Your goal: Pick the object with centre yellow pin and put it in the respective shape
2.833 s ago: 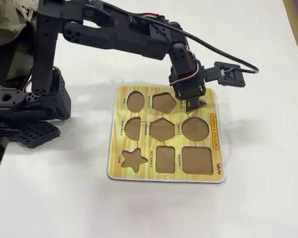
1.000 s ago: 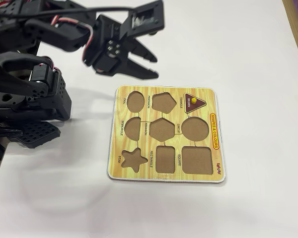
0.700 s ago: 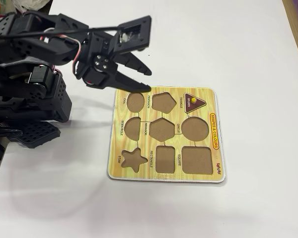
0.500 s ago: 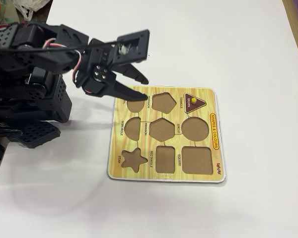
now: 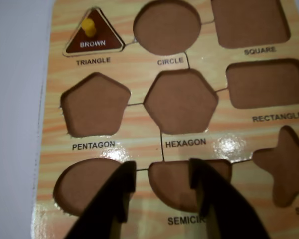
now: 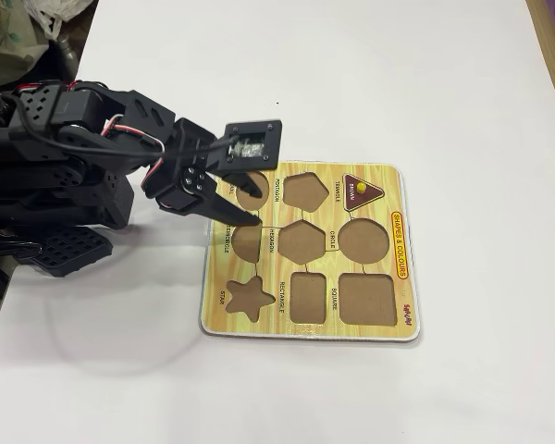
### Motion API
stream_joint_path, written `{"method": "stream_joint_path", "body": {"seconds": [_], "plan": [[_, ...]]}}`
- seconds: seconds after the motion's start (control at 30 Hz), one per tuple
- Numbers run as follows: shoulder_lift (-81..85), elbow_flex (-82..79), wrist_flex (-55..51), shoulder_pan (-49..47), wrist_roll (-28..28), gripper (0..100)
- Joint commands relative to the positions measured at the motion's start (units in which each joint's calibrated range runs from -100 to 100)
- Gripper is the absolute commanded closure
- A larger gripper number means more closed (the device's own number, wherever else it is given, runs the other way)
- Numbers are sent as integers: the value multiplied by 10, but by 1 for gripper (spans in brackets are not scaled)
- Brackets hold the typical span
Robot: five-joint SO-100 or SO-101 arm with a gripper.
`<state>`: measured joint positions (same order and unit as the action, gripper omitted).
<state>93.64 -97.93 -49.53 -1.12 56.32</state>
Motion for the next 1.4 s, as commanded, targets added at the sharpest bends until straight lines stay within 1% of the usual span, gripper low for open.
{"method": "stream_joint_path", "body": {"seconds": [0.0,0.3,0.47,0.53,0.97,1.37], "plan": [[4,-9,-2,5,-3,87],[3,-9,-11,5,-4,87],[12,-9,-117,5,-3,87],[12,-9,-143,5,-3,87],[12,-9,-237,5,-4,87],[12,-9,-239,4,-9,87]]}}
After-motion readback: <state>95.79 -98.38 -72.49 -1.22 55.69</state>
